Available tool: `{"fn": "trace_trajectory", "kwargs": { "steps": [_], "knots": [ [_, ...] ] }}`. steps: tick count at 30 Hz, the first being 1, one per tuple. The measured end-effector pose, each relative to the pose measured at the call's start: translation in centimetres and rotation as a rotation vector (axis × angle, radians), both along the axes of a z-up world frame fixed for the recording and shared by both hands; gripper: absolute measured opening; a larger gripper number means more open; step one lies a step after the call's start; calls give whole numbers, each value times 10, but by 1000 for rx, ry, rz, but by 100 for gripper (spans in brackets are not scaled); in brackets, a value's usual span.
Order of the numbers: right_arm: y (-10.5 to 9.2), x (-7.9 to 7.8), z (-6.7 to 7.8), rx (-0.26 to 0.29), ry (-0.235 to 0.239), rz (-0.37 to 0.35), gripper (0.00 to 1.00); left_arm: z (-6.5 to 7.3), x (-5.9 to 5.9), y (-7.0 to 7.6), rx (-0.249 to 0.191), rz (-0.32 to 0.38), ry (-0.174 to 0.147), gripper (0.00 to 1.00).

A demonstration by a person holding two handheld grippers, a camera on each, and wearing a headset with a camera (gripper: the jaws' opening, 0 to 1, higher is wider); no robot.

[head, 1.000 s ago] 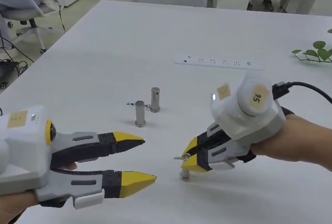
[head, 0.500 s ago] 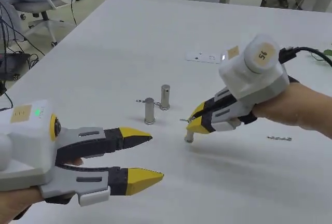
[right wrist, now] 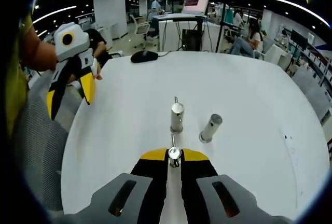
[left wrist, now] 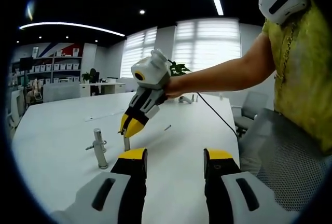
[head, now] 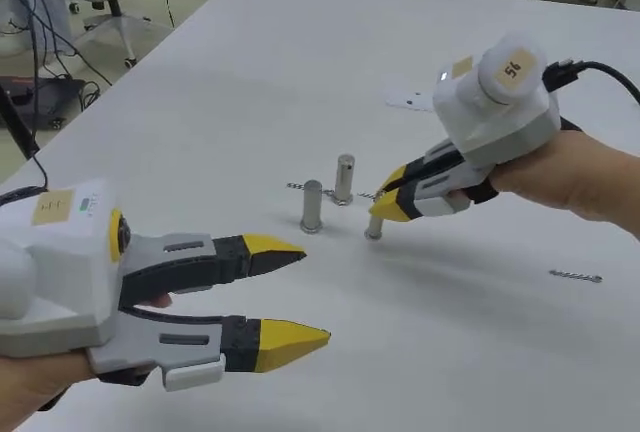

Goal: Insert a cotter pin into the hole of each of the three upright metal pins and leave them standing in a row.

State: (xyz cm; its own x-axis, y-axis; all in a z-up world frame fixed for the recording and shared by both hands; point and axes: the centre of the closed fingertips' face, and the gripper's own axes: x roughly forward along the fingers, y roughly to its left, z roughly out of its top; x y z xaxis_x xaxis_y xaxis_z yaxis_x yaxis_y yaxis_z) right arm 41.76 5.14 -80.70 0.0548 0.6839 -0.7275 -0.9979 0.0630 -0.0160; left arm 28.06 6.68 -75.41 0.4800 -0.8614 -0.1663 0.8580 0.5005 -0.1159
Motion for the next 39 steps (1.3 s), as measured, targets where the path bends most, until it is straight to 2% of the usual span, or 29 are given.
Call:
{"fn": "trace_trajectory", "kwargs": {
  "steps": [4,8,10,13,15,21,24,31,39],
  "knots": [
    [2,-1,-3,-5,4,6,8,-3,2,4,0,31,15,48],
    [2,0,-5,-10,9,9,8,-5,4,8,7,60,17,51],
    [2,1,-7,-17,11,11,8,-8,6,12,16,88,39,57],
    [3,3,-9,-23,15,14,8,-10,7,16,13,111,45,62],
    [2,5,-9,-26,17,14,8,-14,8,19,14,135,73,66],
    [1,9,-12,-35,24,17,8,-19,8,25,27,166,99,74],
    [2,12,-15,-37,23,20,8,-21,12,29,24,199,123,82],
    [3,15,-16,-37,23,20,8,-21,16,33,26,218,124,88],
    [6,15,-17,-36,36,25,9,-22,14,34,25,215,129,87]
  ]
}}
